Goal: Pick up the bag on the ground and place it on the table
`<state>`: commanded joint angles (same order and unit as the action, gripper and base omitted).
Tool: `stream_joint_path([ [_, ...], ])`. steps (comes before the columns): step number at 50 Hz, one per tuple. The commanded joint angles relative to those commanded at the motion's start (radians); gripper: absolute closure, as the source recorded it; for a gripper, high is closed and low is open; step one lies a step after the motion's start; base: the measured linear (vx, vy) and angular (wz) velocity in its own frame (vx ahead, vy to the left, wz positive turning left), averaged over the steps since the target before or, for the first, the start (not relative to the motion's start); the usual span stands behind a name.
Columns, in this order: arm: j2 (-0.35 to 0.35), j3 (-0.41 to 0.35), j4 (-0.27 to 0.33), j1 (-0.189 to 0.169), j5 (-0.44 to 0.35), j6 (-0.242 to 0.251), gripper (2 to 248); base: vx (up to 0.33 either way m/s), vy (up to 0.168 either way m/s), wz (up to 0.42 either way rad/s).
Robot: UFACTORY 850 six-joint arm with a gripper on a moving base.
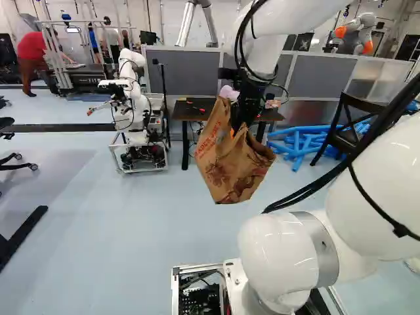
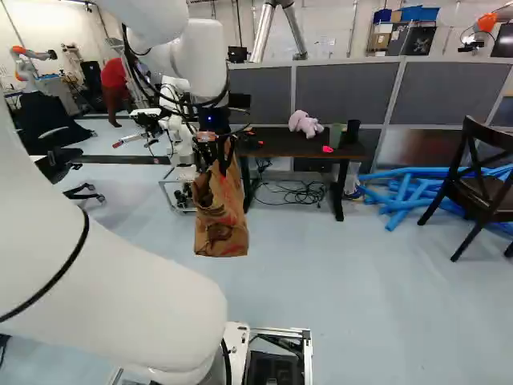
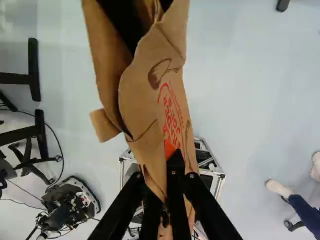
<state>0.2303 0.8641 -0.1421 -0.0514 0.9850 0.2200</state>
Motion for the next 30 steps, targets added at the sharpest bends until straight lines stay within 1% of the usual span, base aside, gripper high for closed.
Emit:
stream_joint_path([
  [30, 0.0, 0.0, 0.0, 0.0, 0.0, 0.0, 229, 0.109, -0.066, 0.0],
])
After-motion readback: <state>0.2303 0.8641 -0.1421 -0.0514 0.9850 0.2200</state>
